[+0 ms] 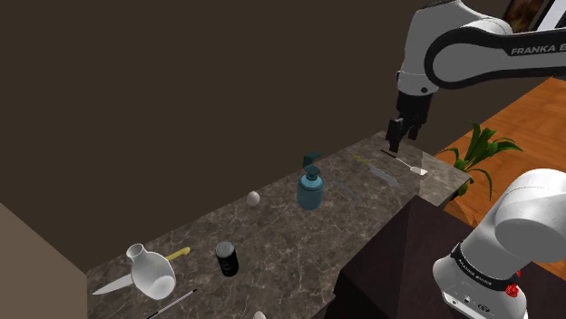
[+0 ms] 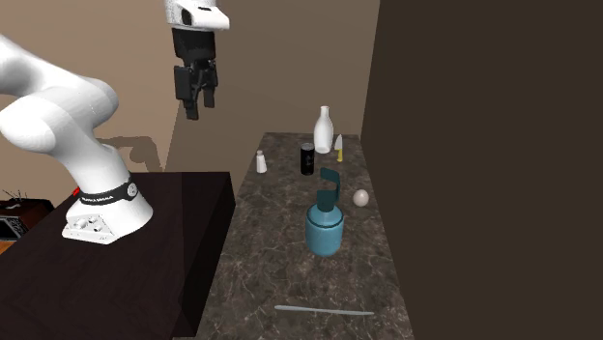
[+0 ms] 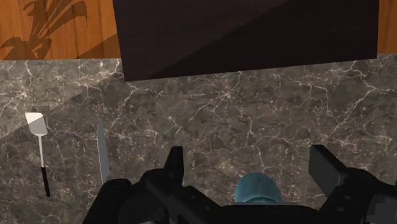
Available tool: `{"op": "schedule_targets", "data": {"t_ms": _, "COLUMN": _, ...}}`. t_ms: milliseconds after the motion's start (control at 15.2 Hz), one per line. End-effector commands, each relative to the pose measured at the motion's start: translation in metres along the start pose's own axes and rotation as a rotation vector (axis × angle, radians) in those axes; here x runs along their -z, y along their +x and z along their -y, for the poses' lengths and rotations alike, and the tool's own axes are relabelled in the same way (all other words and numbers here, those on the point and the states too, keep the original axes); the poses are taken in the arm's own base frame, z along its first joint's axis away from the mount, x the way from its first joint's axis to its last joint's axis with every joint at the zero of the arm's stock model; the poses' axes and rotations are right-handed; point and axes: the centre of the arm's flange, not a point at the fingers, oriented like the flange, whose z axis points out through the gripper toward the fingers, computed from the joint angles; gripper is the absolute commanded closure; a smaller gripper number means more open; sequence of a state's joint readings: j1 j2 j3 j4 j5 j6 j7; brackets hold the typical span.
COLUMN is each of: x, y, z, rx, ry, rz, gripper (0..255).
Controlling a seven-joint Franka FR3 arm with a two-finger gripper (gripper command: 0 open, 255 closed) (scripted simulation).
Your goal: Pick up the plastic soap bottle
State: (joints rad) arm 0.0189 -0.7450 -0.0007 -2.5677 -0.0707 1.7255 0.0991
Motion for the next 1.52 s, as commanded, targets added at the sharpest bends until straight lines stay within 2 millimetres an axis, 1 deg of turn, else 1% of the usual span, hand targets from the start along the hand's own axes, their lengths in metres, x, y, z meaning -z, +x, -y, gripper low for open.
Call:
{"op": "schedule_targets", "data": {"t_ms": 0, "x": -0.018, "y": 0.016, "z": 0.007, "rx": -0.001, "ry": 0.006, "rz": -0.032, "gripper": 0}}
{"op": "schedule_targets", "data": {"t_ms": 726, "x": -0.115, "y": 0.099, "z": 0.031, "rx": -0.001, "ry": 0.035, "rz": -0.188, "gripper": 0}}
{"op": "schedule_targets", "data": {"t_ms": 1452, "x": -0.196, "y": 0.196, "z": 0.058, "rx": -0.002, "ry": 0.063, "rz": -0.345, "gripper": 0}}
